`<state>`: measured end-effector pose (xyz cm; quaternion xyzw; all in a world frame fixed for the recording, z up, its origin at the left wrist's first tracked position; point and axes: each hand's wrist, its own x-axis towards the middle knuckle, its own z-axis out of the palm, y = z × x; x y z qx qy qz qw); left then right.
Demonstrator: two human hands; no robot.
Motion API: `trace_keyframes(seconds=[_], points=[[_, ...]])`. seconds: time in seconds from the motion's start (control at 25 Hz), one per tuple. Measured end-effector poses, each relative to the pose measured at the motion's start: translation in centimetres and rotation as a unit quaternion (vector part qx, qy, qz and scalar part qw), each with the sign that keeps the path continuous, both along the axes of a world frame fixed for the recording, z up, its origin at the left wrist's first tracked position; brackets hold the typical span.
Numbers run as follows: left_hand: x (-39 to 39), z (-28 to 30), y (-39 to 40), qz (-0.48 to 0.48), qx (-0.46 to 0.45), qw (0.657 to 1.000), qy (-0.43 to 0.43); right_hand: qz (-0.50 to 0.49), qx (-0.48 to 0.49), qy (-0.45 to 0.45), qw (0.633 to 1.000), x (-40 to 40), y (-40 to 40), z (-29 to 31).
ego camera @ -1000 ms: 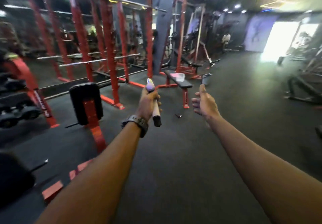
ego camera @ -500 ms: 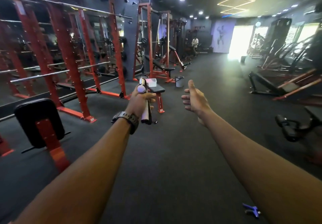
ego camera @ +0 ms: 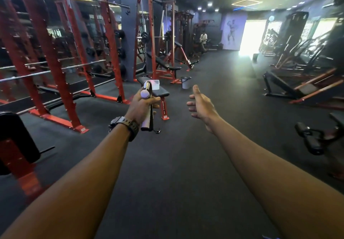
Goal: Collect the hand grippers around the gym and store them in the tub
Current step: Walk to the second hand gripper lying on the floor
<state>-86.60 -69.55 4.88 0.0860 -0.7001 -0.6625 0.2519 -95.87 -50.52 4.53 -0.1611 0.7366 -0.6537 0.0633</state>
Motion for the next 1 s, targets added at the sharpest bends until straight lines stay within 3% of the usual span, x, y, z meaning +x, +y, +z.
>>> trace_keyframes(seconds=[0.28,1.0], points=[[-16.3,-0.4,-8.4,-0.015,0.017,1.000,-0.005,-0.017,0.016,-0.016,1.000,-16.0,-8.3,1.2],[-61.2,-5.9,-27.7,0.075,0.051,0.995,-0.052,0.063,0.033,-0.070,0.995,-64.0,-29.3,-4.9]])
